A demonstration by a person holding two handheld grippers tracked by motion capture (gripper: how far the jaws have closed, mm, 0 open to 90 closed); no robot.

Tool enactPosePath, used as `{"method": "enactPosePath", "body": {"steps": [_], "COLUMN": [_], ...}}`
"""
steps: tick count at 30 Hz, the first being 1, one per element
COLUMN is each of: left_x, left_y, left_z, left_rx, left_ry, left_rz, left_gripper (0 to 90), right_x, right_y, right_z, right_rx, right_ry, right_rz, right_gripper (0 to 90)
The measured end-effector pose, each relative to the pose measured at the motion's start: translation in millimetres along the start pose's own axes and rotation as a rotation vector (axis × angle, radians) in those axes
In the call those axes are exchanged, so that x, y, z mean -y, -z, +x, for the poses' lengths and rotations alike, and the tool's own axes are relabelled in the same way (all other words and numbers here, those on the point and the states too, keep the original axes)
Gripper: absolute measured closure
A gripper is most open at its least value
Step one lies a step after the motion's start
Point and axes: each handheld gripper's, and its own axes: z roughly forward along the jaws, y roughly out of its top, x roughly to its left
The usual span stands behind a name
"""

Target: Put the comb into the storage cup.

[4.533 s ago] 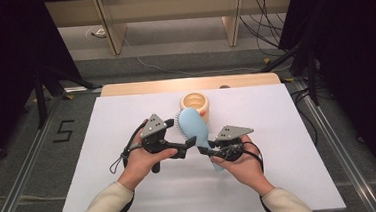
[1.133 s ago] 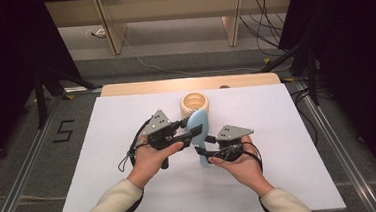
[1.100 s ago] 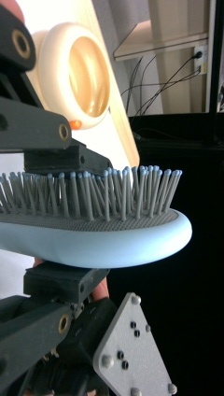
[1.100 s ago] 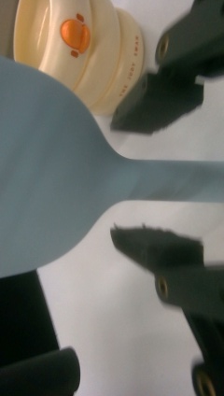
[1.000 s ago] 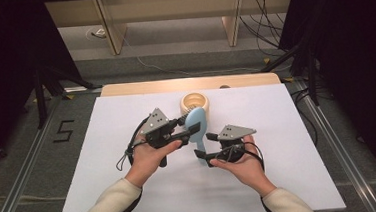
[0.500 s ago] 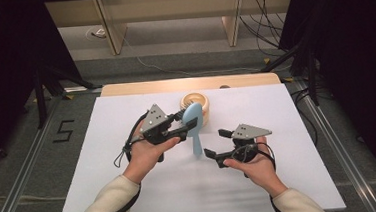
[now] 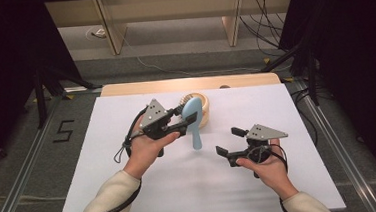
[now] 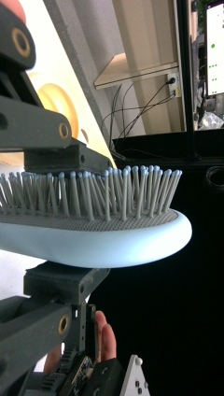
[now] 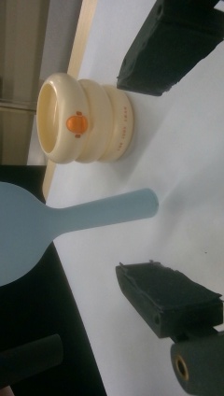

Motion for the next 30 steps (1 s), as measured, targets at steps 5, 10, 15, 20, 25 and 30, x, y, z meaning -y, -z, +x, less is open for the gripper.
{"method": "enactPosePath", "body": {"steps": [5, 10, 15, 20, 25, 30], "left_x": [-4.5, -10.3, -15.4, -19.6, -23.0, -25.2], "left_y": [-1.6, -2.3, -3.6, -5.9, -8.6, -10.7], "left_z": [2.6, 6.5, 8.9, 10.6, 11.2, 12.9], "left_rx": [0.003, -0.008, -0.010, -0.009, -0.011, -0.007], "left_ry": [-0.002, -0.010, -0.020, -0.023, -0.032, -0.039], "left_rz": [-0.008, -0.019, -0.029, -0.033, -0.029, -0.035], "left_gripper": [53.1, 53.1, 53.0, 52.8, 52.8, 52.7], "right_x": [0.1, 0.3, 2.7, 5.2, 6.6, 7.3], "right_y": [4.1, 7.7, 12.6, 18.1, 20.6, 24.6], "right_z": [-1.7, -3.6, -5.8, -8.5, -9.7, -11.4], "right_rx": [-0.002, 0.003, 0.015, 0.030, 0.034, 0.049], "right_ry": [0.003, 0.003, 0.007, 0.001, 0.003, -0.001], "right_rz": [-0.010, -0.019, -0.030, -0.041, -0.046, -0.057], "right_gripper": [10.7, 10.7, 10.6, 10.7, 10.7, 10.8]}}
